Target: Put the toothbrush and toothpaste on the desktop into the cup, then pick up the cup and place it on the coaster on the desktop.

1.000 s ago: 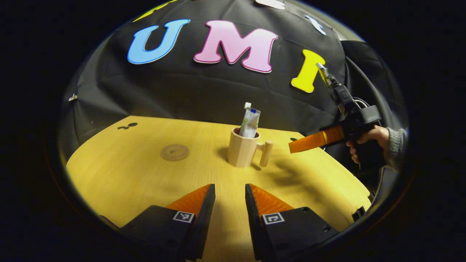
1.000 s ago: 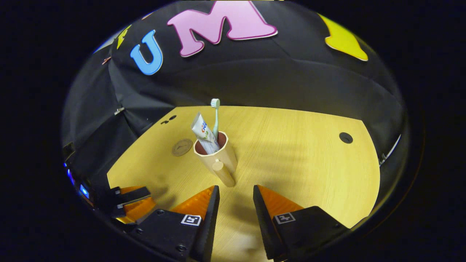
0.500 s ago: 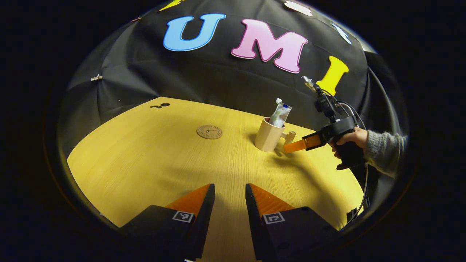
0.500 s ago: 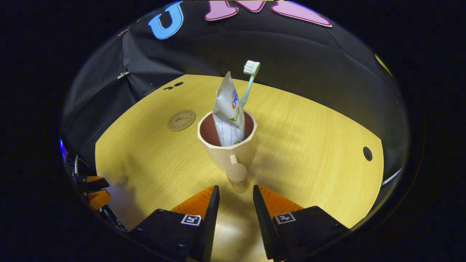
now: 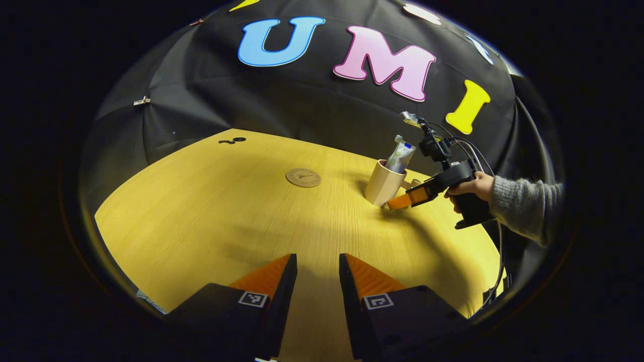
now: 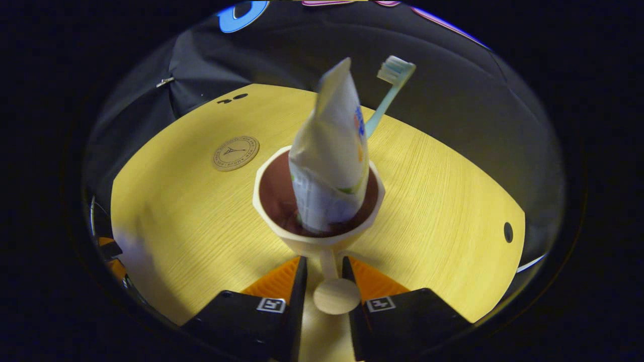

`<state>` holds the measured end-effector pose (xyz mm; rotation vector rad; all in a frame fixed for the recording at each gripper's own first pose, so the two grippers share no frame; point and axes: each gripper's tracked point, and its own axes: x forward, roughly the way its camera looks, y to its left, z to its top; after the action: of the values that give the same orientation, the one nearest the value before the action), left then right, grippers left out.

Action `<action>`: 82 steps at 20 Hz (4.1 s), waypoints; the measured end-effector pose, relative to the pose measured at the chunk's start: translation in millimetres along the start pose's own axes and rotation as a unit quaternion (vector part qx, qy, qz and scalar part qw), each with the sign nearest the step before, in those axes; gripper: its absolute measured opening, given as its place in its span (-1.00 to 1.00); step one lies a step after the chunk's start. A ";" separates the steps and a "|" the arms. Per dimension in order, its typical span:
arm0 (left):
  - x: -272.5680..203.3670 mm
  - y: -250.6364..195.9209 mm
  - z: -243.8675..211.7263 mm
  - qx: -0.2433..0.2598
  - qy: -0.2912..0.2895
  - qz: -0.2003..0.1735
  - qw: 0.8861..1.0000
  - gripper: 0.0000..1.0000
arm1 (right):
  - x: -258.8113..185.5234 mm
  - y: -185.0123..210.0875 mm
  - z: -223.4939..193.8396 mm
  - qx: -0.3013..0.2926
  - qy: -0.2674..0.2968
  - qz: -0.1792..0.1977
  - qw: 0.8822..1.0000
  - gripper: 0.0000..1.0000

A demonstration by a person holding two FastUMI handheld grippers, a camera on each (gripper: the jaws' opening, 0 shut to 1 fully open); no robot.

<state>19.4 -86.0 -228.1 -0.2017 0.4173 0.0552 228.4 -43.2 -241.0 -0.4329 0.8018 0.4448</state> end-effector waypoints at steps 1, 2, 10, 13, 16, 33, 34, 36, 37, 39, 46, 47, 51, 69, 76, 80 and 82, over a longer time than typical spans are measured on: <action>-0.2 2.4 0.7 0.000 0.001 0.001 1.000 0.09 | 0.8 2.4 1.5 0.001 -0.003 0.001 1.000 -0.26; -0.3 5.0 -0.4 0.000 0.002 0.002 1.000 0.10 | 0.5 2.5 0.5 0.001 -0.004 0.004 1.000 -0.41; 2.9 10.6 -2.4 -0.004 0.004 0.000 1.000 0.09 | -0.7 2.2 6.4 -0.003 -0.026 -0.003 1.000 -0.60; 3.6 11.0 -1.2 -0.001 0.003 -0.005 1.000 0.09 | -2.6 4.6 5.5 0.007 -0.029 0.001 1.000 -0.61; 3.7 14.2 1.2 -0.001 0.004 -0.007 1.000 0.10 | -8.1 10.1 9.6 0.014 -0.043 0.009 0.999 -0.61; -14.2 61.3 6.4 0.021 0.000 -0.037 0.999 0.09 | 14.7 123.6 109.0 0.005 -0.086 0.045 0.995 -0.61; -15.0 67.5 6.7 0.022 0.001 -0.038 0.999 0.09 | 20.4 130.0 116.1 0.003 -0.086 0.045 0.995 -0.61; -17.9 79.8 7.5 0.022 0.003 -0.039 0.999 0.10 | 32.2 142.2 128.2 0.002 -0.086 0.049 0.995 -0.61; -17.7 86.7 6.8 0.022 0.004 -0.037 0.999 0.09 | 38.5 148.0 131.8 0.001 -0.083 0.049 0.995 -0.61; -18.2 99.8 7.0 0.019 0.006 -0.032 0.999 0.10 | 51.2 156.7 135.3 -0.003 -0.078 0.048 0.996 -0.61; -12.2 122.2 8.2 0.007 0.010 -0.025 1.000 0.10 | 57.3 157.1 136.8 0.003 -0.071 0.038 0.997 -0.61; -11.2 123.2 8.6 0.009 0.011 -0.025 1.000 0.09 | 58.3 157.6 135.9 -0.001 -0.069 0.038 0.997 -0.62; -8.1 123.3 12.5 0.008 0.012 -0.025 1.000 0.09 | 62.4 159.8 134.1 -0.009 -0.063 0.039 0.997 -0.61; -24.6 111.4 64.2 0.043 -0.013 -0.029 0.999 0.10 | 17.8 158.6 149.2 0.046 -0.115 0.010 0.992 0.02; -65.8 65.9 170.0 0.088 -0.102 -0.062 0.989 0.17 | -128.0 157.9 183.6 0.086 -0.224 -0.009 0.971 0.18; -90.1 36.3 215.8 0.104 -0.153 -0.090 0.979 0.46 | -204.3 155.8 183.4 0.085 -0.283 -0.034 0.955 0.27; -101.7 25.7 232.4 0.118 -0.175 -0.095 0.973 0.58 | -231.3 157.5 181.9 0.090 -0.305 -0.042 0.947 0.28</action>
<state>16.4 -14.3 16.6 0.0061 0.0491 -0.1457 108.6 132.9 15.9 -0.1393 0.2163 0.3902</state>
